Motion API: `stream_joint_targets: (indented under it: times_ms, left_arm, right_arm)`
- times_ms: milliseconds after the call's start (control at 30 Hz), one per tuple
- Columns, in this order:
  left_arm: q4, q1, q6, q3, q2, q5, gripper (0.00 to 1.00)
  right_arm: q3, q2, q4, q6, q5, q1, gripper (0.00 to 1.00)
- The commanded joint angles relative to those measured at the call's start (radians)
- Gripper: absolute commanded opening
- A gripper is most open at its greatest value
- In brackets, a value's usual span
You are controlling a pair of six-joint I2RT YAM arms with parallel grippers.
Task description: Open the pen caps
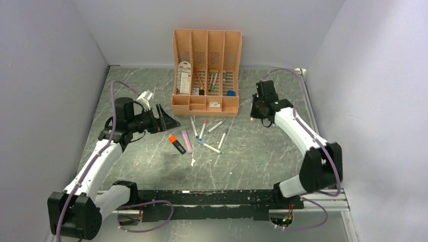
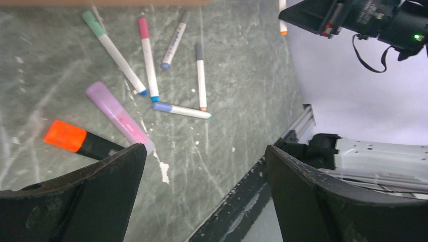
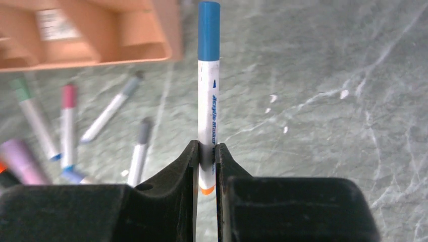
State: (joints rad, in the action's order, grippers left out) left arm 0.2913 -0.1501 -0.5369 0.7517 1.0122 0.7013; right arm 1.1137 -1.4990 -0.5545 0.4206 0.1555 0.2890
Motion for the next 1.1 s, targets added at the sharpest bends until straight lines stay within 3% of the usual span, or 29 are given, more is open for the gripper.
stream_joint_targets:
  times_ms: [0,133,300,633,1067]
  left_arm:
    - [-0.219,-0.008,-0.170,-0.082,-0.012,0.121,0.99]
    - [-0.409,-0.016,-0.312,-0.157,-0.043,0.167,0.99]
    - [-0.422,-0.037,-0.332,-0.178,-0.083,0.126,0.99]
    - [-0.474,-0.080,-0.359,-0.246,-0.078,0.104,0.99]
    - [-0.452,-0.129,-0.349,-0.256,-0.073,0.043,0.98]
  right_arm:
    - [-0.038,0.145,-0.058,-0.093,-0.249,-0.001,0.00]
    - [-0.088,0.262,-0.042,-0.081,-0.529,0.013,0.00]
    - [-0.188,0.336,0.070,0.013,-0.740,0.107,0.00]
    - [-0.230,0.321,0.260,0.193,-0.694,0.380,0.00]
    - [-0.132,0.170,0.317,0.222,-0.606,0.567,0.00]
